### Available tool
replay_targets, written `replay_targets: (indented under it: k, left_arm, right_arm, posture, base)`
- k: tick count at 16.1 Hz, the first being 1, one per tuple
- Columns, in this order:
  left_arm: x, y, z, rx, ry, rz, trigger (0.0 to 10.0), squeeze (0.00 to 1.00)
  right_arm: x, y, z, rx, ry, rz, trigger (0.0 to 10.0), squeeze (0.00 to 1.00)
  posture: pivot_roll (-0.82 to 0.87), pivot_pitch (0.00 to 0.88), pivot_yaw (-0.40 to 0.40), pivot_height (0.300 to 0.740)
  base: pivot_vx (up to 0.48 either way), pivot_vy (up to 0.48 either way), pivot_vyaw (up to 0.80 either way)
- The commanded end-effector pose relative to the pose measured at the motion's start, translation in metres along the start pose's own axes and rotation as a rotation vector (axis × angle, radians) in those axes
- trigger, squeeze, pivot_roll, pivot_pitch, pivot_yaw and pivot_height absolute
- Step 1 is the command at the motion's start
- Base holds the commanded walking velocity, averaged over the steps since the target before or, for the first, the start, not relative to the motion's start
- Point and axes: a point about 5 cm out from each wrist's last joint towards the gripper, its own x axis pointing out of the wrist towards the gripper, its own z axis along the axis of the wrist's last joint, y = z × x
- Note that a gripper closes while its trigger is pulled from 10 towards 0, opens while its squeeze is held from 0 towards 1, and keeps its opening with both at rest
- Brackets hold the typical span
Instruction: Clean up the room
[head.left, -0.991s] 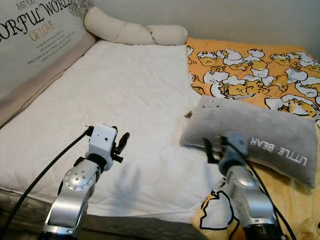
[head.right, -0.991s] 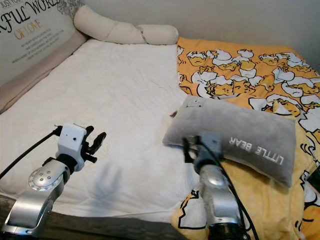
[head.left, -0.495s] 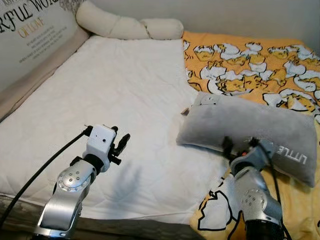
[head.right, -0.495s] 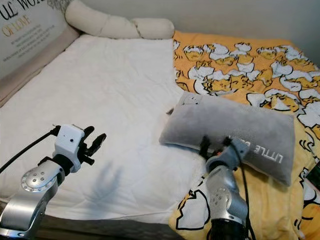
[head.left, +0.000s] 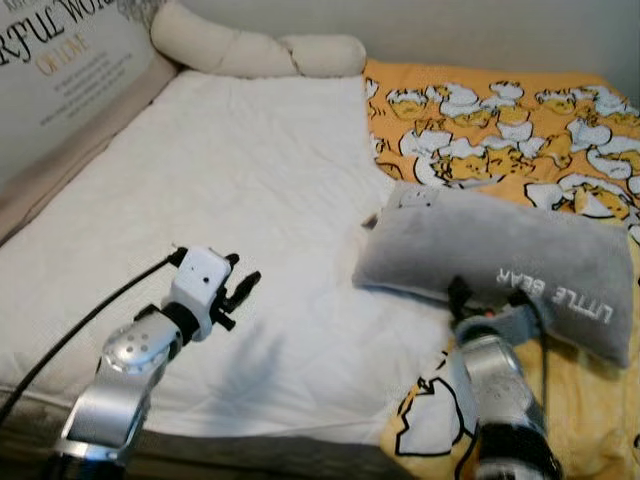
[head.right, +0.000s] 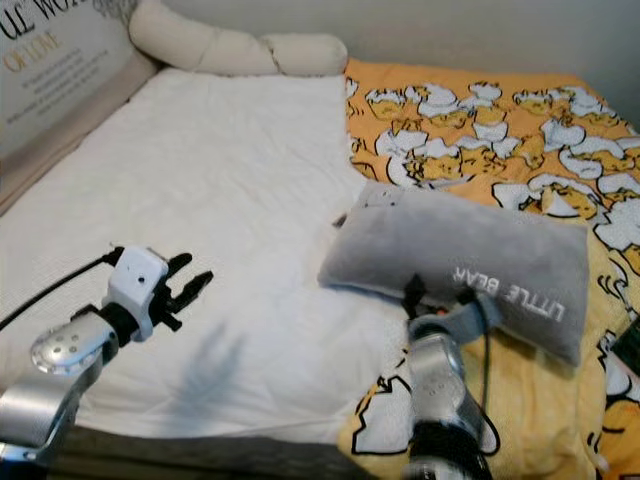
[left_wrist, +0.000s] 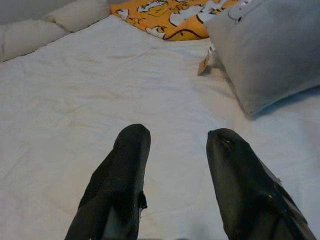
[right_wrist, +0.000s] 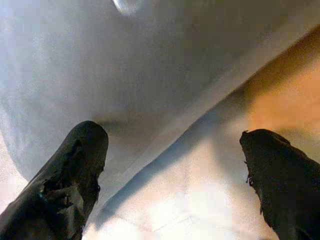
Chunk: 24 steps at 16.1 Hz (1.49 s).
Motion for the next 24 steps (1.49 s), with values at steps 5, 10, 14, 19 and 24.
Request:
replay_targets:
  k: [5, 10, 14, 19, 24]
  left_arm:
    - [-0.001, 0.001, 0.004, 0.056, -0.006, -0.042, 10.0, 0.0]
    - [-0.006, -0.005, 0.005, 0.022, 0.01, -0.117, 10.0, 0.0]
    - [-0.006, -0.004, 0.006, 0.035, 0.005, -0.119, 10.0, 0.0]
    - [-0.005, -0.008, 0.006, 0.041, 0.001, -0.12, 10.0, 0.0]
    - [0.002, -0.011, 0.007, 0.045, -0.004, -0.137, 10.0, 0.0]
  right_arm:
    - [0.027, 0.025, 0.019, 0.184, -0.056, 0.067, 10.0, 0.74]
    - [0.038, 0.044, 0.046, 0.227, -0.131, 0.05, 8.5, 0.0]
    - [0.04, 0.04, 0.061, 0.279, -0.177, -0.016, 0.0, 0.0]
    - [0.04, 0.027, 0.067, 0.324, -0.18, -0.082, 0.0, 0.0]
    - [0.04, 0.026, 0.072, 0.3, -0.185, -0.093, 0.0, 0.0]
  posture:
    - [0.19, 0.0, 0.037, 0.74]
    - [0.22, 0.0, 0.025, 0.74]
    - [0.23, 0.0, 0.011, 0.74]
    - [0.23, 0.0, 0.011, 0.74]
    - [0.21, 0.0, 0.024, 0.74]
  base:
    - [0.0, 0.0, 0.0]
    - [0.0, 0.0, 0.0]
    - [0.0, 0.0, 0.0]
    - [0.0, 0.0, 0.0]
    - [0.0, 0.0, 0.0]
